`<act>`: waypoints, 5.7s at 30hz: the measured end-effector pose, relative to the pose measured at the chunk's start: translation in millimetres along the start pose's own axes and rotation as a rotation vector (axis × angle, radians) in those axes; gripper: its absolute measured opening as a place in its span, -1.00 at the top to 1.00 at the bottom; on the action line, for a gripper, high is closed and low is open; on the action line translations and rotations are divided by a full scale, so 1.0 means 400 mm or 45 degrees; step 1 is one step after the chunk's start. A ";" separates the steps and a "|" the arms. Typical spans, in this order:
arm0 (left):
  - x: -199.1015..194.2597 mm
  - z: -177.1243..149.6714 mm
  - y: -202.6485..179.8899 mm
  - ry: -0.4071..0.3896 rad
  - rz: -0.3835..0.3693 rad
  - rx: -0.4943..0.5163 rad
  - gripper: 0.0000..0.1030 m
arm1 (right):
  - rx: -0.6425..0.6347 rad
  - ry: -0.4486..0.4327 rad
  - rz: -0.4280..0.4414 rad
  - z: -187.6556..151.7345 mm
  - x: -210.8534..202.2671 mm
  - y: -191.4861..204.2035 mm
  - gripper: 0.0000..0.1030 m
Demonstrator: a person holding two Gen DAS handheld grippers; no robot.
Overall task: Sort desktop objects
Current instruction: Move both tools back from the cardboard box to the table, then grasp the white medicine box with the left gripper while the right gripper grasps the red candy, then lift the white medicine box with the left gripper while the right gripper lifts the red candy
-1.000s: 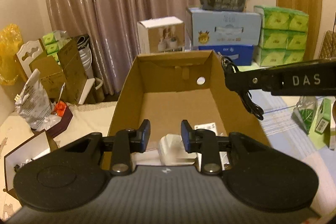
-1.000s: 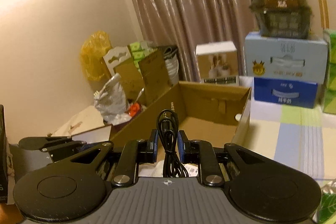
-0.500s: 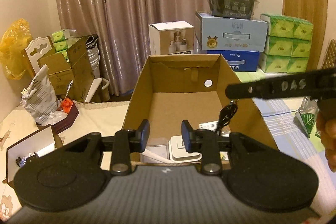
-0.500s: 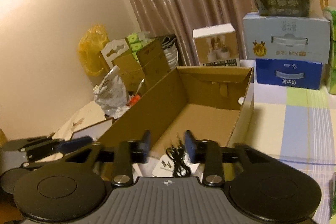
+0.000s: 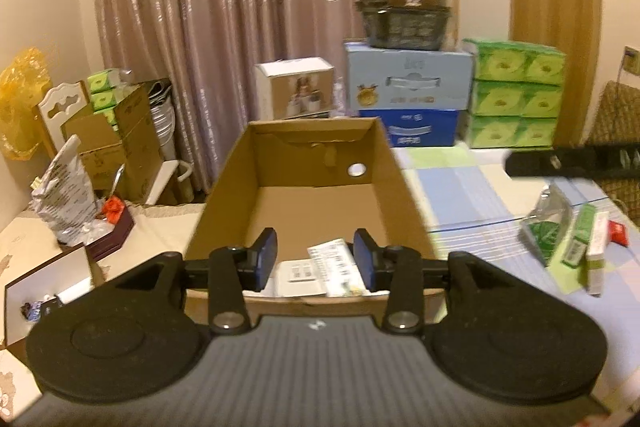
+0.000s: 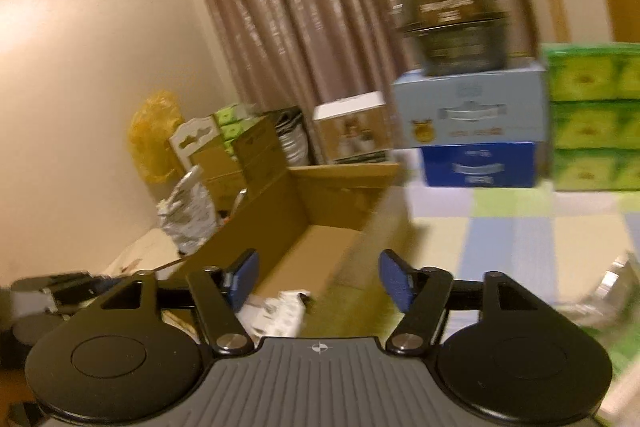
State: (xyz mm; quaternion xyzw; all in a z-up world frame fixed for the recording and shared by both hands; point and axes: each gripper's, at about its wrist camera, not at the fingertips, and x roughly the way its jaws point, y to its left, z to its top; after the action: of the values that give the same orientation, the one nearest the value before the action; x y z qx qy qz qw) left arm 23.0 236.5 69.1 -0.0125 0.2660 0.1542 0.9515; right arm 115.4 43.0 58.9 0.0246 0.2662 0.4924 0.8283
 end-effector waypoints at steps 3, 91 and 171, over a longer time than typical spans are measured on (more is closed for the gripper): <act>-0.019 0.007 -0.048 -0.015 -0.034 0.009 0.21 | 0.017 -0.012 -0.079 -0.035 -0.074 -0.047 -0.42; 0.257 -0.104 -0.773 0.274 -0.630 0.482 -0.39 | -0.098 0.390 -0.629 -0.192 -0.377 -0.600 -0.96; 0.225 -0.205 -0.642 0.239 -0.498 0.275 0.40 | -0.175 0.553 -0.456 -0.216 -0.159 -0.680 -0.43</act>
State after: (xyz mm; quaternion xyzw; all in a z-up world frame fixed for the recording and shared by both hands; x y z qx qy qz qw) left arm 132.0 9.2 -62.0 0.0239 0.3608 -0.0642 0.9301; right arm 269.7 -168.7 -71.0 -0.1850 0.4036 0.3489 0.8253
